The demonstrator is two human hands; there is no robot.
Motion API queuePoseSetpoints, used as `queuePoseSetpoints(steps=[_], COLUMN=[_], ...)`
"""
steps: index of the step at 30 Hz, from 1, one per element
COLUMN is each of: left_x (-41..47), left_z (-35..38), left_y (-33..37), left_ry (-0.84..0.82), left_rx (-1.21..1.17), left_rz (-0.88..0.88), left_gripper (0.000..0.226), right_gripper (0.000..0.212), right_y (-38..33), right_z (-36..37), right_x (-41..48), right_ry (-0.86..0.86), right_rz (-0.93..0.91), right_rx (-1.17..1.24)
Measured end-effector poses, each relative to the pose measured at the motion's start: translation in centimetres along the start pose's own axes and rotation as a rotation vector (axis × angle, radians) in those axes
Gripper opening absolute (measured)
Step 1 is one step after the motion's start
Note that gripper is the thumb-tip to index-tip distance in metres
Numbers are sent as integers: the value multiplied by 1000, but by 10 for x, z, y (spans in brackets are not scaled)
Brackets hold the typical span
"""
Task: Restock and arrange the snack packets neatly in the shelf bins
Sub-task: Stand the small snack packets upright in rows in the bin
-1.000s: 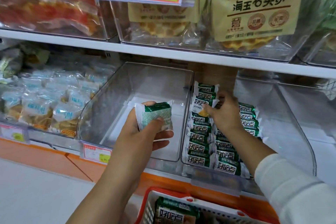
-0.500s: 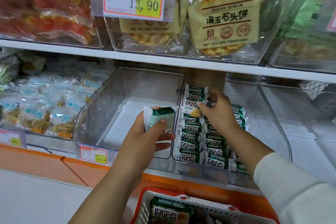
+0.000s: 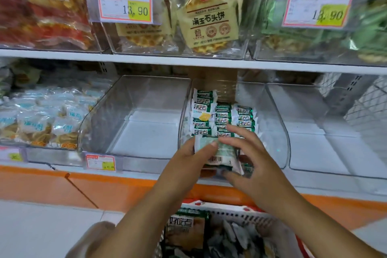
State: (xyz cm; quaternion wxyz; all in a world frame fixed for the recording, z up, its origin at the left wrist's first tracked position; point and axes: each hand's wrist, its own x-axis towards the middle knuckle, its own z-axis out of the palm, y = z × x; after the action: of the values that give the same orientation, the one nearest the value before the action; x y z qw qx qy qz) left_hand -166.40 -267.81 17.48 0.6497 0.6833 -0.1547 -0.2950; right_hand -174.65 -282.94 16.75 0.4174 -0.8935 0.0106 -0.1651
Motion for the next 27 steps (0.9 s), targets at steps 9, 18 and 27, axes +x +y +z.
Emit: queuePoseSetpoints(steps=[9,18,27], left_x=[16,25,39], left_z=[-5,-11,-56], left_y=[-5,-6,-7], left_ry=[-132,3,499], left_rx=[104,66,508], left_rz=[46,21,339], left_gripper=[50,53,40], right_gripper=[17,34,31], right_y=[12,13,38], right_z=[-21,-14,4], right_x=[-6,11,64], right_ry=[-26,-35,141], right_rz=[341,438,437], right_rx=[206,361,213])
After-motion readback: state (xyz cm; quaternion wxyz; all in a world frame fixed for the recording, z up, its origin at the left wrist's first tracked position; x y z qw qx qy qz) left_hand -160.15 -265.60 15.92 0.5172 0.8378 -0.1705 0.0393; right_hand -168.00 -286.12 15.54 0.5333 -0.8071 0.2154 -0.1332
